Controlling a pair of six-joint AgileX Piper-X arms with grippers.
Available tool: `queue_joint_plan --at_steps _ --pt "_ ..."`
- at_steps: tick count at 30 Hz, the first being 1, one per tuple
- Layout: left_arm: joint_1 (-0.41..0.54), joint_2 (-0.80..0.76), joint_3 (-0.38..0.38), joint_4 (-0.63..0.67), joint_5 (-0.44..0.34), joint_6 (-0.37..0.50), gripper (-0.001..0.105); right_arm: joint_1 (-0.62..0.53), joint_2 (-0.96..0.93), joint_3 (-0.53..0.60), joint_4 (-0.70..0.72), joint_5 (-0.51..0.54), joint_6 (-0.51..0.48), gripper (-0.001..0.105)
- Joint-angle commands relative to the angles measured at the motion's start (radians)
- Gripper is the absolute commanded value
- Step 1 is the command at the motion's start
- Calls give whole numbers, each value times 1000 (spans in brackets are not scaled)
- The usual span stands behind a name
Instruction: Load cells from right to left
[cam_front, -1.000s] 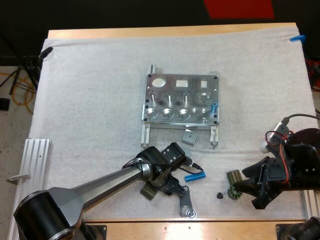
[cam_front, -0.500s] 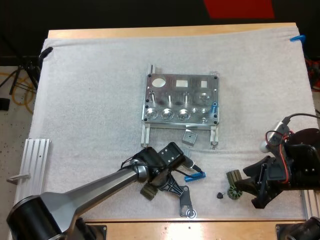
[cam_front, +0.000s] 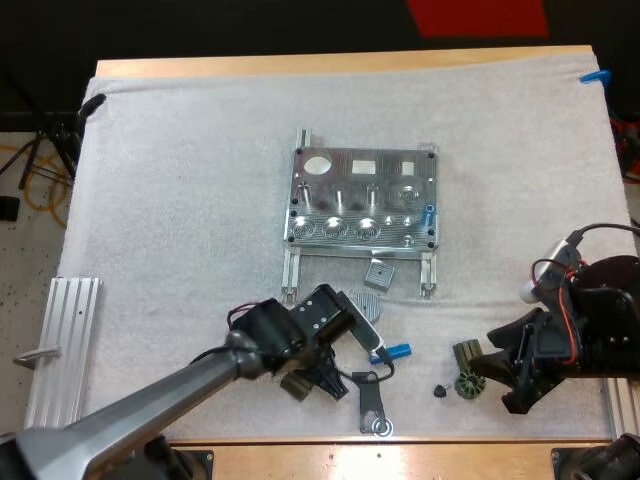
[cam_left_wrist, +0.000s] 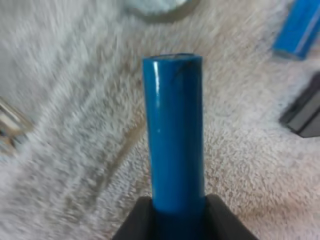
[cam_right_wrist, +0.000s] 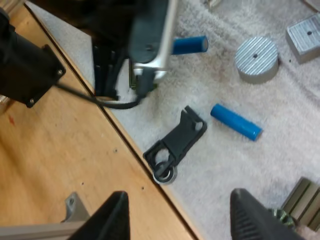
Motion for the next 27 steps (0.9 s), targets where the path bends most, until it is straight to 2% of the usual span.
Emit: queue_joint_plan --at_steps 1,5,9,13,20,27 --pt "-6 -37 0 9 -18 55 4 2 -5 -5 -26 -1 -12 46" --pt "-6 -115 0 14 -9 169 4 2 -5 -5 -54 -13 2 46" --pt "-6 -174 0 30 -9 230 4 2 -2 1 -73 -62 24 46" --pt "-6 -240 0 33 38 297 4 2 -2 43 -134 -116 91 46" --pt "-6 -326 0 33 123 345 4 2 -2 163 -302 -227 234 46" --pt "-6 -343 0 33 133 373 4 2 0 248 -480 -256 401 46"
